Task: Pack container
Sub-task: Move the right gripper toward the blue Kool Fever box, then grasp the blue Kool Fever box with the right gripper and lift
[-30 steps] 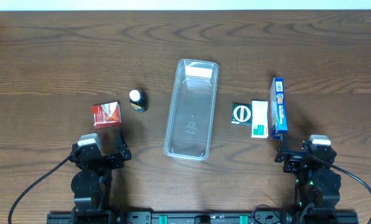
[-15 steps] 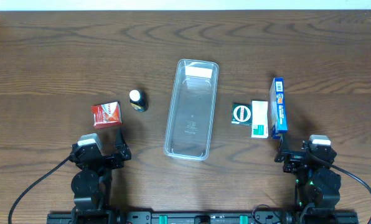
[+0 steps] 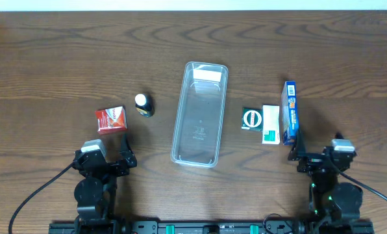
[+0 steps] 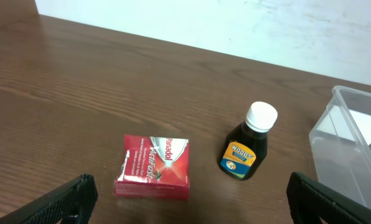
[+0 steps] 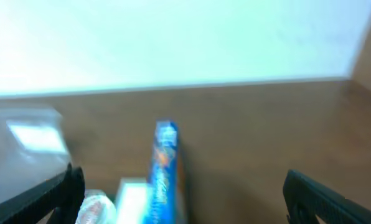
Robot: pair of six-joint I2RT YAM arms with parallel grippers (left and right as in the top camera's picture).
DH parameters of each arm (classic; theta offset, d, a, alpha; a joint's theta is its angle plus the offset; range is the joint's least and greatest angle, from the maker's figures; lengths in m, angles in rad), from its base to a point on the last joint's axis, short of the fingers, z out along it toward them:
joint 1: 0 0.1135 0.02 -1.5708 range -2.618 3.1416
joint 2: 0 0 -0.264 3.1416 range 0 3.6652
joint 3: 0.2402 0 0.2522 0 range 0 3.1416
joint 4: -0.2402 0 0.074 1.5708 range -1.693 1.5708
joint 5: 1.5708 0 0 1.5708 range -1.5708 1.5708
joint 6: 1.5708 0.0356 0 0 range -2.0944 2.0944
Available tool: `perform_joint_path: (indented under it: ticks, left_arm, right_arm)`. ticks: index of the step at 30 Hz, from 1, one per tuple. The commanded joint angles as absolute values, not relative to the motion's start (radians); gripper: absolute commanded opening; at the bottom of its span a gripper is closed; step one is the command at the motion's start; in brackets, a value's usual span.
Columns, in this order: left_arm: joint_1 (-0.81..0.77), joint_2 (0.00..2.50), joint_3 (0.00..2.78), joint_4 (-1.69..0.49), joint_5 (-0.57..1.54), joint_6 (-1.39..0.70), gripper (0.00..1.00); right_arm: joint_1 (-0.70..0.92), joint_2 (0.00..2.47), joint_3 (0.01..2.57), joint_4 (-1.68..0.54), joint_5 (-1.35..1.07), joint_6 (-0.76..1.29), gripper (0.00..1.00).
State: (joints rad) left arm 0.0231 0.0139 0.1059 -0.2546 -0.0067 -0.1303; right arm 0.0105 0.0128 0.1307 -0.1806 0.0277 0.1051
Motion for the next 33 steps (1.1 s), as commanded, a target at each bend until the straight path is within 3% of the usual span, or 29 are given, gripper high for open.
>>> perform_joint_path:
  ticks: [1, 8, 19, 25, 28, 33]
  left_arm:
    - [0.020, 0.017, 0.080, -0.260, -0.010, -0.131, 0.98]
    - [0.020, 0.017, 0.080, -0.260, -0.010, -0.131, 0.98]
    - [0.020, 0.017, 0.080, -0.260, -0.011, -0.131, 0.98]
    - [0.020, 0.017, 0.080, -0.260, -0.011, -0.131, 0.98]
    - [0.020, 0.017, 0.080, -0.260, -0.011, -0.131, 0.98]
    - [0.020, 0.017, 0.080, -0.260, -0.010, -0.131, 0.98]
  right_arm:
    - [0.014, 0.007, 0.130, -0.093, -0.148, 0.182, 0.99]
    - [0.013, 0.161, 0.284, -0.105, -0.083, 0.182, 0.99]
    - [0.014, 1.031, 1.086, -0.695, -0.084, 0.089, 0.99]
    - [0.013, 1.316, 1.224, -0.811, -0.117, 0.100, 0.99]
    - [0.014, 1.442, 1.223, -0.818, -0.113, 0.101, 0.80]
    - [0.014, 1.612, 1.223, -0.842, -0.075, 0.119, 0.68]
